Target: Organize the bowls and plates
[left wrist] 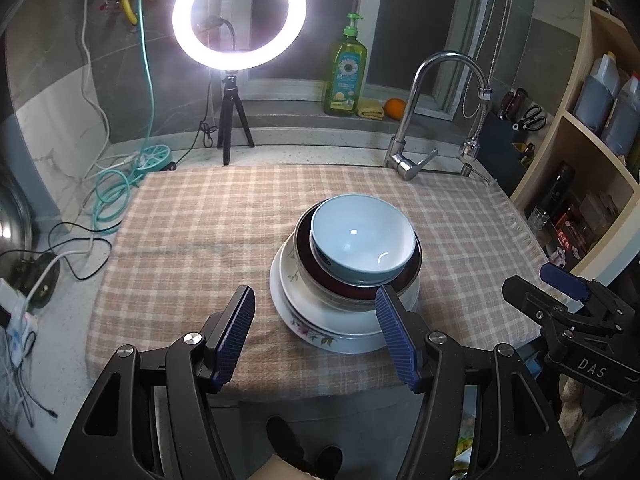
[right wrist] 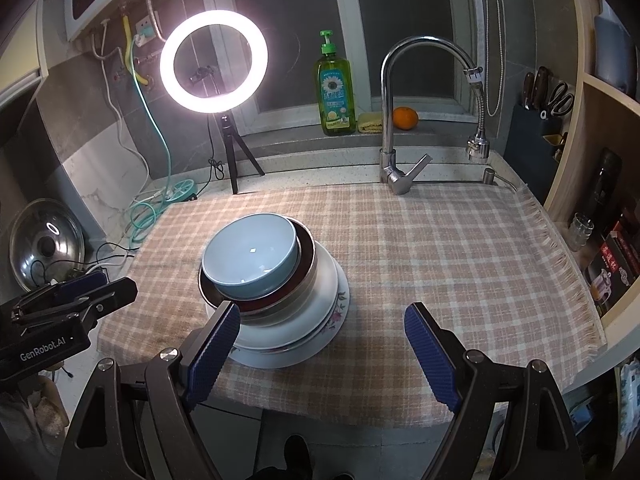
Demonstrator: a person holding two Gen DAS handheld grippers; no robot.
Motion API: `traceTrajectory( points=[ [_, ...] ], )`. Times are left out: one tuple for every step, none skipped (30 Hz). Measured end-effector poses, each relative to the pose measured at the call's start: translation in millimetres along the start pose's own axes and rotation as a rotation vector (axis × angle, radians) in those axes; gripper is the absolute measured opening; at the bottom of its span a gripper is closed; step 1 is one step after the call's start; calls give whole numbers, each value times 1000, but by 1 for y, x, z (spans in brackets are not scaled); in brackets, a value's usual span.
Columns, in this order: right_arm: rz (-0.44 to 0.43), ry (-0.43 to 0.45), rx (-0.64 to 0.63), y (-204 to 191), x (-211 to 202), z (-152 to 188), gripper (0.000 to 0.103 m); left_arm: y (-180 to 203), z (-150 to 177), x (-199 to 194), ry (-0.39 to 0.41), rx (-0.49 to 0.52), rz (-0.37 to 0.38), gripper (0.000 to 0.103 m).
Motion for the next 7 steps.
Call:
traceTrajectory(
  points=[
    [0,-2,0,0,0,0,81,0,0,0,2,-1,1,62],
    [1,-3,-1,-1,1,0,81,-1,0,-1,5,-4,2,62],
    [1,-5,-1,-1,1,1,81,-1,0,-1,6,-4,4,62],
    [1,-5,-2,-2,1,0,81,-1,1,-1,5,-2,3,62],
    [1,-6,-2,-2,1,0,81,-1,1,-1,5,-1,4,62],
    [1,-6,-2,-3,1,0,81,-1,1,-1,3,1,6,62],
    [-1,-8,-3,-3,2,0,81,-2,1,0,2,0,6,62]
  ],
)
Point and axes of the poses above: each gripper's, at about its wrist camera, not at the fingertips, and x roughly the way its jaws point, y to its right, z to its underside, the point moved 3 cm from there along x, roughly the way its jaws point, and after that the axes turned 3 degrees about -x, right-handed, at the moved point
